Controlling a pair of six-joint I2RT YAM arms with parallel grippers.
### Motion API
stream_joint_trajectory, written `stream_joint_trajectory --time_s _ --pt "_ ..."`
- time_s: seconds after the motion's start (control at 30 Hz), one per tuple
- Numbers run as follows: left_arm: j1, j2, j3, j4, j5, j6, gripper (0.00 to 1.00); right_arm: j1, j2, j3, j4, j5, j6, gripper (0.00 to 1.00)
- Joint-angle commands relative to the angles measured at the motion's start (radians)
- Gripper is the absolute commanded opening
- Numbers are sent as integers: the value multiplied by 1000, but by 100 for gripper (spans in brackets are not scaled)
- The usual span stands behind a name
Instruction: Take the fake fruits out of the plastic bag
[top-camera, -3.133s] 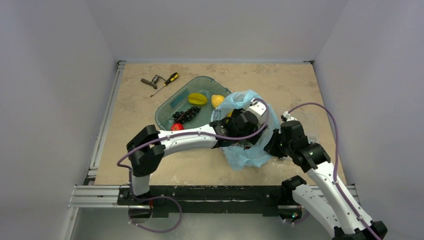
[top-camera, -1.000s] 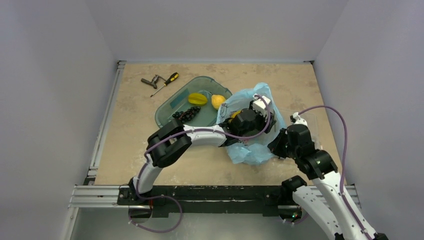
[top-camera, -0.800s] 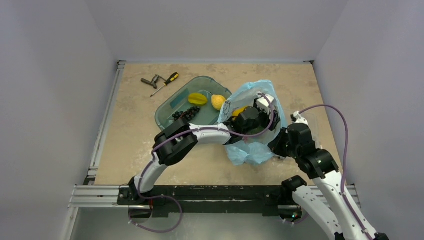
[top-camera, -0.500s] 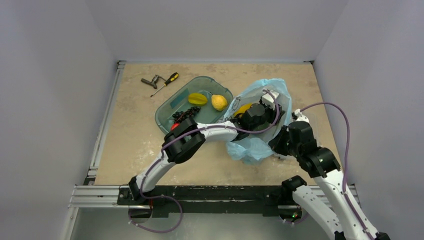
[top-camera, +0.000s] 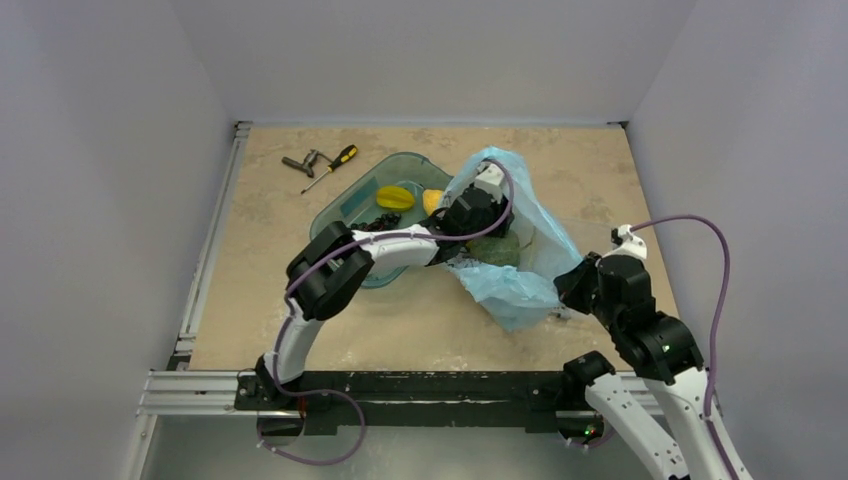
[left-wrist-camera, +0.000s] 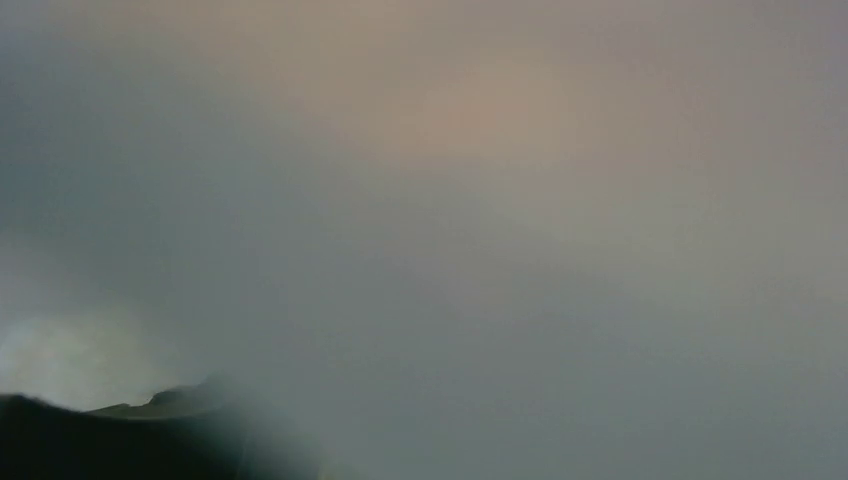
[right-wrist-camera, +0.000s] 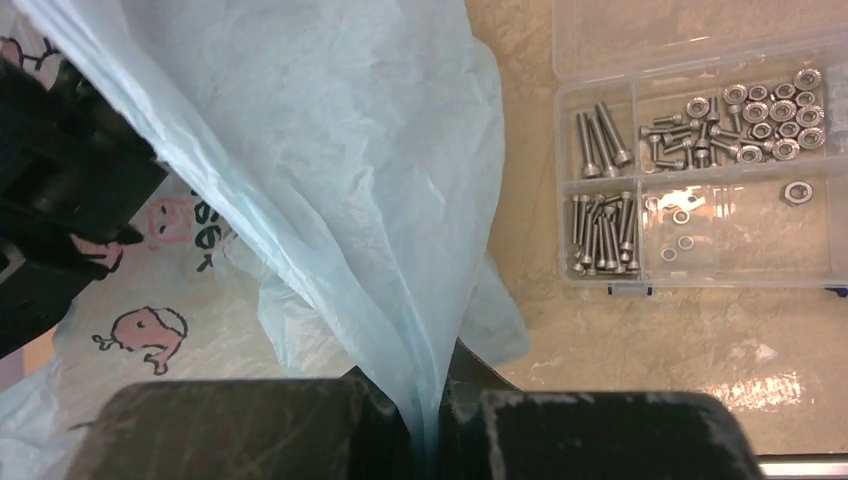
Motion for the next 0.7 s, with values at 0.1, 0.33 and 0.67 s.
stream_joint_trajectory --time_s 0.1,0.33,0.67 --pt "-13 -223 -240 27 114 -11 52 5 31 -84 33 -58 54 0" --pt "-35 -237 -358 103 95 -14 53 6 123 -149 118 -204 -22 0" --pt "-86 -323 -471 165 55 31 57 6 102 -200 163 -312 -93 0"
